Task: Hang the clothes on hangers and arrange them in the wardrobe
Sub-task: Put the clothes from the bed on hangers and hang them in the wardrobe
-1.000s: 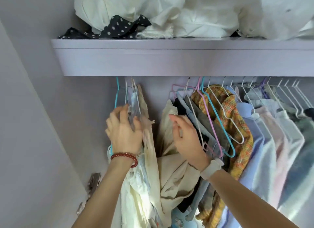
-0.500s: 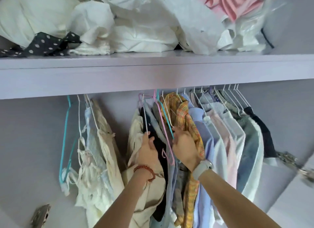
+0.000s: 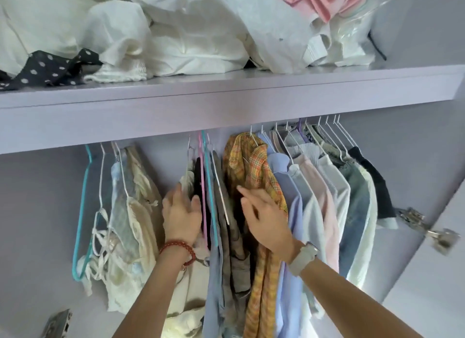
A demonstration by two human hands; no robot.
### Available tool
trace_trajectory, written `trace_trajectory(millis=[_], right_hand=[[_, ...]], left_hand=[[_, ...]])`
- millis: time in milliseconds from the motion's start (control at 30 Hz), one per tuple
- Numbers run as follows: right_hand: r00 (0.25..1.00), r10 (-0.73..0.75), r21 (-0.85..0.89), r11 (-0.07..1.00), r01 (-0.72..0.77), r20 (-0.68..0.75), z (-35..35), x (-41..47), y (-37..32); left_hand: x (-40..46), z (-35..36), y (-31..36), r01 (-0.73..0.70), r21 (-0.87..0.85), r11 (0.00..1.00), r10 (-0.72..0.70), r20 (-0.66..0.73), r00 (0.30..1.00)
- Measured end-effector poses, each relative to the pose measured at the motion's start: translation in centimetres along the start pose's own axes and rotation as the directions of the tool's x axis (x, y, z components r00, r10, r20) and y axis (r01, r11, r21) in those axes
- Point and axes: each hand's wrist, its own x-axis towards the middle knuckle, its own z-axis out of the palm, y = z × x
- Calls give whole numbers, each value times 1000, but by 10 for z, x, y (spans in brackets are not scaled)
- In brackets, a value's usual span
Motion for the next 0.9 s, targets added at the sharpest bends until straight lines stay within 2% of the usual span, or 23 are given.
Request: trace_trajectory(millis=[33, 100, 167, 200, 267, 333, 433, 533, 633, 800, 900], right_hand=[[994, -7, -3, 1000, 6, -105, -20, -3, 12], [964, 7, -105, 994, -36, -265, -58, -3, 43], [937, 91, -204, 965, -167, -338, -86, 4, 74], [925, 181, -230, 936, -266, -334, -96, 9, 89], [902, 332, -282, 869, -407, -277, -108, 15, 114], [907, 359, -317, 853, -415, -221, -113, 19, 135], [914, 359, -264, 878, -400, -191, -121, 27, 157], [922, 388, -240, 896, -375, 8, -128, 34, 177], [941, 306, -215, 938, -272, 144, -127, 32, 181], [951, 30, -67, 998, -10, 306, -102, 31, 150], [922, -2, -10, 1000, 6, 388, -84, 33, 125]], left_hand=[[-5, 4, 10, -70, 0, 998, 70, -87, 994], [-17, 17, 36, -289, -16, 957, 280, -203, 938], [-28, 42, 60, -386, -78, 919, 372, -146, 917], [-31, 59, 70, -369, -132, 920, 363, -65, 930], [-32, 97, 85, -282, -160, 946, 299, 90, 950], [-31, 135, 90, -190, -143, 971, 210, 150, 966], [-30, 175, 86, -76, -66, 995, 85, 147, 986], [-32, 192, 80, 33, -37, 999, -31, 55, 998], [-35, 196, 80, 63, -64, 996, -62, 12, 998], [-35, 189, 82, 46, -61, 997, -43, 55, 998], [-34, 181, 77, 18, -74, 997, -15, 39, 999]])
